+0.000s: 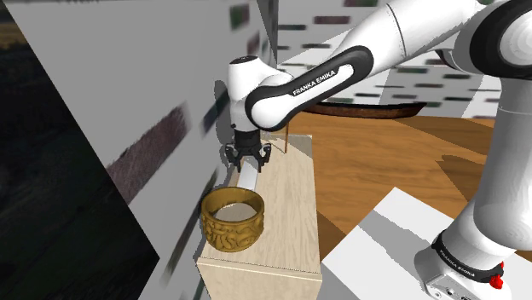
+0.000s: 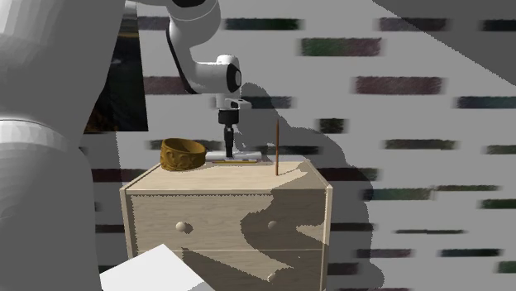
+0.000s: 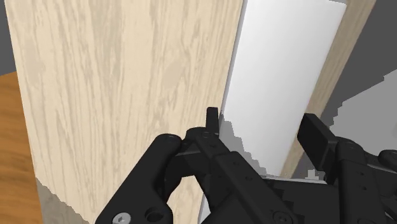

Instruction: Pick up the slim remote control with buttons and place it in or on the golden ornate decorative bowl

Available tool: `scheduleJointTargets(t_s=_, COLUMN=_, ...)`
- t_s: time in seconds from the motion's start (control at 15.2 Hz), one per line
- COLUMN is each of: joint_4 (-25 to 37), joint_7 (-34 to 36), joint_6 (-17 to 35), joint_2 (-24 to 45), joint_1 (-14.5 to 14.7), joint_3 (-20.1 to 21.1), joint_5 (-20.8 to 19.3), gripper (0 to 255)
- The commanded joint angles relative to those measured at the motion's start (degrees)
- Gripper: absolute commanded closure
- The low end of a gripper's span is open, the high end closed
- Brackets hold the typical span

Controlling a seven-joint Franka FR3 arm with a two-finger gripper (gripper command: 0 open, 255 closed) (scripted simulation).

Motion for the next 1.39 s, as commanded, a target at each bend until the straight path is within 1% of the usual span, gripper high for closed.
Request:
scheduleJointTargets(t_s=0.0, joint_4=0.66, joint_7=-0.38, joint_6=-1.3, joint_2=-0.76, joint_1=-0.2, joint_3=0.22, joint_5=0.54, gripper=255)
scheduleJointTargets(t_s=0.66, joint_4=4.98, joint_7=-1.65, joint_6=-8.02, joint_2=-3.64, joint_1=-0.72, joint_3=1.0, joint_5=2.6, gripper=255)
scheduleJointTargets(t_s=1.32, joint_4=10.76, joint_7=-2.39, joint_6=-15.16, joint_2=-5.3, joint_1=-0.8, joint_3=1.45, joint_5=3.81, gripper=255)
